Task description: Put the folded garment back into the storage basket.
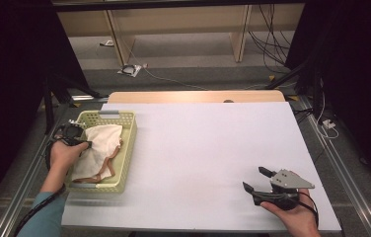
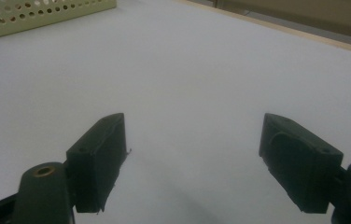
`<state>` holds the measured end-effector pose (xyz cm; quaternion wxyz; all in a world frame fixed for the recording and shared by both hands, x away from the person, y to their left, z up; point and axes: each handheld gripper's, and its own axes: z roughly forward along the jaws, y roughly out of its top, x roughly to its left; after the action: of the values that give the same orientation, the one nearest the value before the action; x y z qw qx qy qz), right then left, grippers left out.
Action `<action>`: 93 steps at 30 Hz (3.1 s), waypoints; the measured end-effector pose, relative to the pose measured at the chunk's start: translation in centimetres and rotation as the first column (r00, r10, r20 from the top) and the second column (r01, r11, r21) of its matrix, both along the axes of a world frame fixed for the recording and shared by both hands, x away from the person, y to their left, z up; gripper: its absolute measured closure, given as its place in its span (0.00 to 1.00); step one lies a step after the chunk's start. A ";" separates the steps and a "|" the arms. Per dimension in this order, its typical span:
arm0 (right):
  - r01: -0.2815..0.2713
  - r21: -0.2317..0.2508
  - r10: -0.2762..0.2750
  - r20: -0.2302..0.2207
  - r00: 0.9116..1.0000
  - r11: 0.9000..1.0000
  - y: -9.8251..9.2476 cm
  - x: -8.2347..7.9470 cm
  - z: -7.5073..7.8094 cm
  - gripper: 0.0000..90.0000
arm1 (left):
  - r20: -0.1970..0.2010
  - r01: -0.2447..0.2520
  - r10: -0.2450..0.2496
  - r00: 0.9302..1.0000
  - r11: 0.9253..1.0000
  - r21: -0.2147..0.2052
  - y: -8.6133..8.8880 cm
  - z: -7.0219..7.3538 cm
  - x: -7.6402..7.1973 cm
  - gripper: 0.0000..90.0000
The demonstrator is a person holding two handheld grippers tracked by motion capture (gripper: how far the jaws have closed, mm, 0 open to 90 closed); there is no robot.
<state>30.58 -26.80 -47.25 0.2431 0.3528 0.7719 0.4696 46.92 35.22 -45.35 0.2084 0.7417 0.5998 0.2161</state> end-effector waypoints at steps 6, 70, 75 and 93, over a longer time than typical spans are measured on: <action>0.000 0.000 0.000 0.000 1.000 1.000 0.0 0.0 0.0 0.26 | 0.005 0.000 0.000 1.000 1.000 0.015 -0.1 0.0 0.3 0.92; -0.007 -0.002 0.007 -0.002 1.000 1.000 0.1 0.0 -0.1 0.26 | 0.042 0.004 -0.007 0.999 0.998 0.070 -1.8 -0.6 1.9 0.96; -0.007 -0.001 0.007 0.000 1.000 1.000 0.1 0.0 0.0 0.26 | -0.006 0.014 -0.013 1.000 0.996 0.091 -2.0 -2.0 1.8 0.96; -0.005 -0.007 0.005 0.001 1.000 1.000 0.0 0.0 0.1 0.26 | 0.098 0.000 -0.001 0.995 1.000 0.019 -1.8 -0.9 0.3 0.87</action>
<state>30.55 -26.75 -47.13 0.2434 0.3499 0.7744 0.4677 47.19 33.45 -46.27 0.2307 0.7323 0.5866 0.2577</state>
